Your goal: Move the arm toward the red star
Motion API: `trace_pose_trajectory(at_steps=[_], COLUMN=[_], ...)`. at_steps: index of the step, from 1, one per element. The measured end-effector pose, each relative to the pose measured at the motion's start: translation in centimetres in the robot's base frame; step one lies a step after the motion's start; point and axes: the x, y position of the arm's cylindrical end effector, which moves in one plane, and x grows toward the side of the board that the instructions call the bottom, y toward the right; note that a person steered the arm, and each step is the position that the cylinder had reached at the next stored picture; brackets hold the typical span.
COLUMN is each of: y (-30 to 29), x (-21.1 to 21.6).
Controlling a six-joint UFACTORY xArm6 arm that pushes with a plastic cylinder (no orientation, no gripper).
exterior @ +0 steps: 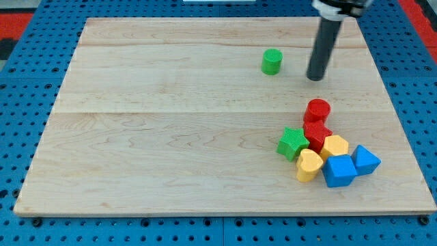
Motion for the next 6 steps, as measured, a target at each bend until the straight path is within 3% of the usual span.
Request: trace_pose_trajectory(at_steps=[2, 3, 6], y=[6.0, 6.1, -1.2], x=[6.3, 8.6, 11.3])
